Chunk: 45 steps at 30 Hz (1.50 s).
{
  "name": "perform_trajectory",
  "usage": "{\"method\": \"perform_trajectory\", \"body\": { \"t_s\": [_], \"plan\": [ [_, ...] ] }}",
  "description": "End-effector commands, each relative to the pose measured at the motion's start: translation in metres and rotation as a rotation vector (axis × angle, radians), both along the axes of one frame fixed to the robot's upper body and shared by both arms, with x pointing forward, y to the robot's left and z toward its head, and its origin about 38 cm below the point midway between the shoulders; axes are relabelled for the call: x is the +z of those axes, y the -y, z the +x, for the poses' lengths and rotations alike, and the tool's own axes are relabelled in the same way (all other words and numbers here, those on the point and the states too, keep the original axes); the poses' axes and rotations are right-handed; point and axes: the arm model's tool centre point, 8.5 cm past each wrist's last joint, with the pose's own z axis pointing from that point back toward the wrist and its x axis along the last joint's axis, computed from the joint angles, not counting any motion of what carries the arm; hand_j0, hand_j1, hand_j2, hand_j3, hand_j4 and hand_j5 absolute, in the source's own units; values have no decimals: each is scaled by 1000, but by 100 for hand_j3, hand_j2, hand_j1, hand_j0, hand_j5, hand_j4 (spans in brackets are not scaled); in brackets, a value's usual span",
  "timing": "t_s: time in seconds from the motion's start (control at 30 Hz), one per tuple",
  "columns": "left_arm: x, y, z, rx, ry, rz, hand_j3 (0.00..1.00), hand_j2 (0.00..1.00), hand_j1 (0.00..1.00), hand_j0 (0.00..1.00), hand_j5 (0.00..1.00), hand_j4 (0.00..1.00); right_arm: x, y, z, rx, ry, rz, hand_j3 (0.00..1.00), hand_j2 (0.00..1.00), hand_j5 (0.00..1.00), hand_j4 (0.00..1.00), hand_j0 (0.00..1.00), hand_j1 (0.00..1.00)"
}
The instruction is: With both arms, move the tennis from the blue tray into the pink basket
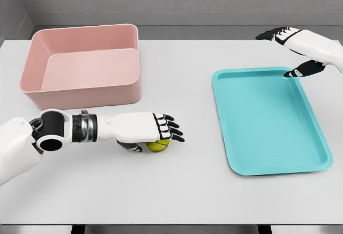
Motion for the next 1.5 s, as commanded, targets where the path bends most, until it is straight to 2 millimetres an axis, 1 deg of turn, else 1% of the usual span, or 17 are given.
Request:
{"method": "perform_trajectory", "body": {
  "t_s": [0.0, 0.2, 0.27, 0.3, 0.4, 0.43, 0.47, 0.53, 0.6, 0.7, 0.77, 0.83, 1.03, 1.23, 1.3, 1.4, 1.47],
  "plan": [
    [0, 0, 0, 3, -1, 1, 100, 100, 100, 100, 100, 100, 1, 3, 0, -8, 0, 5, 100, 100, 100, 100, 100, 100],
    [0, 0, 0, 3, 0, -3, 100, 100, 100, 100, 100, 100, 0, 3, 0, -9, -2, 4, 100, 100, 100, 100, 100, 100],
    [1, 0, 0, 2, 0, -4, 87, 87, 87, 87, 87, 87, 0, 3, 1, -10, -1, 6, 100, 100, 100, 100, 100, 100],
    [1, 0, 0, 3, 1, -5, 85, 85, 85, 85, 85, 85, 0, 3, 0, -9, -2, 6, 100, 100, 100, 100, 100, 100],
    [2, -1, 0, 5, -4, -11, 70, 70, 70, 70, 70, 70, 0, 3, 0, -9, -2, 6, 100, 100, 100, 100, 100, 100],
    [2, -1, 0, 5, -5, -13, 68, 68, 68, 68, 68, 68, 0, 3, 0, -9, -2, 6, 100, 100, 100, 100, 100, 100],
    [2, -1, 0, 5, -6, -14, 63, 63, 63, 63, 63, 63, 0, 3, 0, -9, -2, 6, 100, 100, 100, 100, 100, 100],
    [1, -1, 1, 6, -5, -13, 63, 63, 63, 63, 63, 63, 0, 3, 0, -9, -2, 6, 100, 100, 100, 100, 100, 100],
    [2, -2, 1, 7, -7, -15, 51, 51, 51, 51, 51, 51, 0, 3, 0, -10, -3, 6, 100, 100, 100, 100, 100, 100],
    [2, -2, 1, 7, -7, -15, 49, 49, 49, 49, 49, 49, -1, 3, 0, -9, -4, 5, 100, 100, 100, 100, 100, 100],
    [2, -2, 1, 8, -8, -16, 46, 46, 46, 46, 46, 46, 0, 3, 0, -10, -3, 6, 100, 100, 100, 100, 100, 100],
    [3, -2, 1, 8, -6, -18, 40, 40, 40, 40, 40, 40, 0, 3, 0, -10, -3, 6, 100, 100, 100, 100, 100, 100],
    [9, -1, 0, 1, -1, -32, 39, 39, 39, 39, 39, 39, 0, 3, 0, -10, -3, 6, 100, 100, 100, 100, 100, 100],
    [23, -3, -5, -13, 14, -54, 39, 39, 39, 39, 39, 39, 0, 3, 0, -10, -3, 6, 100, 100, 100, 100, 100, 100],
    [32, -6, -6, -13, 29, -66, 40, 40, 40, 40, 40, 40, 0, 3, 0, -10, -3, 6, 100, 100, 100, 100, 100, 100],
    [48, -25, 1, 27, 49, -76, 40, 40, 40, 40, 40, 40, 0, 2, 0, -8, -2, 6, 100, 100, 100, 100, 100, 100],
    [53, -29, 3, 38, 56, -85, 40, 40, 40, 40, 40, 40, 0, 2, 0, -8, -2, 6, 100, 100, 100, 100, 100, 100]
  ]
}}
